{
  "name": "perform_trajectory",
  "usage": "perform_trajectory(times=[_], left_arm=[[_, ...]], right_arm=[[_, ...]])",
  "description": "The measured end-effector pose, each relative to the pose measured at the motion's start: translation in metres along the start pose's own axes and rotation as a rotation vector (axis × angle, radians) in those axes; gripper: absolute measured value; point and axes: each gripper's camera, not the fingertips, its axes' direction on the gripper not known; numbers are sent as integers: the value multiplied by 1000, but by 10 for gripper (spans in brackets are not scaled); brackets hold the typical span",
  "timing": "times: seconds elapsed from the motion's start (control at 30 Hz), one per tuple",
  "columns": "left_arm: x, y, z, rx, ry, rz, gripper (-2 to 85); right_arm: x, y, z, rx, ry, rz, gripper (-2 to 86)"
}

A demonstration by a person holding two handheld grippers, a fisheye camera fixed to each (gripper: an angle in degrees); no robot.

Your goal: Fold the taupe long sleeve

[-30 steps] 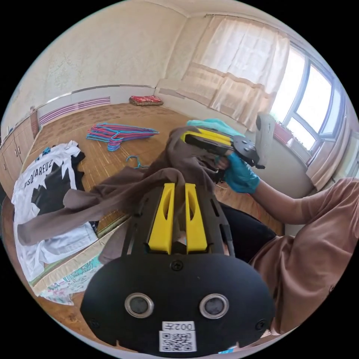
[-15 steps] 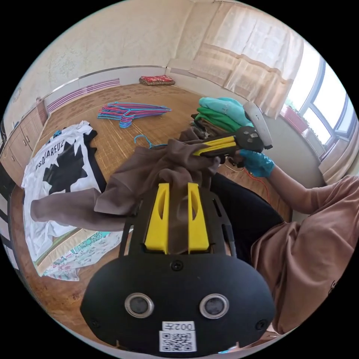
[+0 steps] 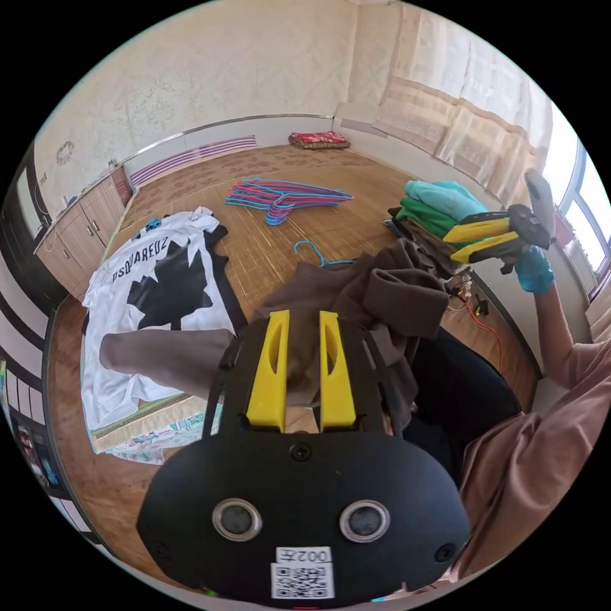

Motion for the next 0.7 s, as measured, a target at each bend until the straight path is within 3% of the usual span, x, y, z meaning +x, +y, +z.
perform_trajectory(times=[0.3, 0.57, 0.7], left_arm=[[9, -102, 63, 104, -8, -27, 38], [12, -127, 169, -5, 37, -95, 52], [12, -127, 194, -45, 81, -104, 58]], right_arm=[[73, -83, 94, -88, 45, 117, 69], [117, -139, 211, -353, -9, 38, 75], [130, -150, 233, -384, -36, 34, 73]])
